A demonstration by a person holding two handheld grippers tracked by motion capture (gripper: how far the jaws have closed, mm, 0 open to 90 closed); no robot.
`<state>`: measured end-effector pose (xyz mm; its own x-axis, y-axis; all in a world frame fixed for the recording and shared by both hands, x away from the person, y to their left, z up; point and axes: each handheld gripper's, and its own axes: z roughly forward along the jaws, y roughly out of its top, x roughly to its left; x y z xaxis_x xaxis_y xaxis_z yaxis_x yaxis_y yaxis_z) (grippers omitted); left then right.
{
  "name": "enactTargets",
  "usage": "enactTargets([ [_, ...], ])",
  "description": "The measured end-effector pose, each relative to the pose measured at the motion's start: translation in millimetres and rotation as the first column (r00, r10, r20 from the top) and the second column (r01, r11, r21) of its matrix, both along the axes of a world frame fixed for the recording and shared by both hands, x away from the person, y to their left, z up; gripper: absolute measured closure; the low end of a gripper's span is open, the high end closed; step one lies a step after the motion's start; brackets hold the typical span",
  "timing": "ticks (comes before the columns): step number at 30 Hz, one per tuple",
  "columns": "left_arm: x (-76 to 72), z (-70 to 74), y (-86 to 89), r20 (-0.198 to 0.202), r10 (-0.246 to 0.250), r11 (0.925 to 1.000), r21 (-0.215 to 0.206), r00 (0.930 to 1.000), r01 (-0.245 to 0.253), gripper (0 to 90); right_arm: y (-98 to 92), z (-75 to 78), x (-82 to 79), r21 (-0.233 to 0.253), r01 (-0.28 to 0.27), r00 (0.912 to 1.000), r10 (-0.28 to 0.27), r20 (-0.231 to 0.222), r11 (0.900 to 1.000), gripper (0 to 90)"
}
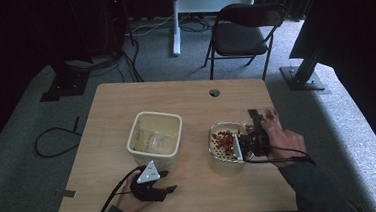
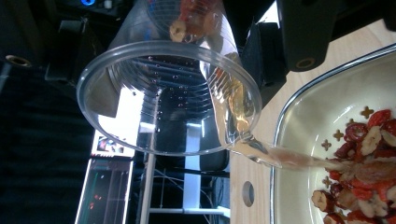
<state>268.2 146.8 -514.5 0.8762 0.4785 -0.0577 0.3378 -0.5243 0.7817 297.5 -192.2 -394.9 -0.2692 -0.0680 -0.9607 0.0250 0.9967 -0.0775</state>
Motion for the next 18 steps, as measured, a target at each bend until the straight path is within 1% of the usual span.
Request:
enactTargets([
  [3,-0.1,0.1,0.1,0.001,-0.001,1.0000,0.000,1.0000,0.001,39.7,2.9,-3.4,-1.7,-0.072,-0.003,0.9996,0.005,0.029,0.997,31.7],
  [7,-0.3,0.3,0.3,0.001,-0.001,1.0000,-0.003,1.0000,0.001,39.7,3.5,-7.2,-1.0,-0.133,-0.001,0.9984,0.009,0.055,0.991,31.7],
  [8,-0.3,0.3,0.3,0.002,0.000,1.0000,-0.002,1.0000,0.000,39.7,3.2,-8.4,-0.7,-0.144,0.000,0.9980,0.009,0.063,0.990,31.7],
  [11,-0.2,0.2,0.3,0.001,-0.001,1.0000,-0.002,1.0000,0.001,39.7,2.9,-10.8,-0.8,-0.164,0.003,0.9978,0.008,0.065,0.986,31.7],
  [13,-0.2,0.3,0.2,0.002,-0.002,1.0000,-0.002,1.0000,0.002,39.7,2.2,-12.0,-0.3,-0.168,0.000,0.9980,0.010,0.063,0.986,31.7],
  [16,-0.3,0.3,0.3,0.002,-0.001,1.0000,-0.003,1.0000,0.001,39.7,1.4,-13.7,0.5,-0.182,0.012,0.9977,0.000,0.067,0.983,31.7],
  [18,-0.2,0.2,0.3,0.001,-0.001,1.0000,-0.003,1.0000,0.001,39.7,2.1,-14.9,-0.2,-0.195,0.005,0.9975,0.009,0.070,0.981,31.7],
])
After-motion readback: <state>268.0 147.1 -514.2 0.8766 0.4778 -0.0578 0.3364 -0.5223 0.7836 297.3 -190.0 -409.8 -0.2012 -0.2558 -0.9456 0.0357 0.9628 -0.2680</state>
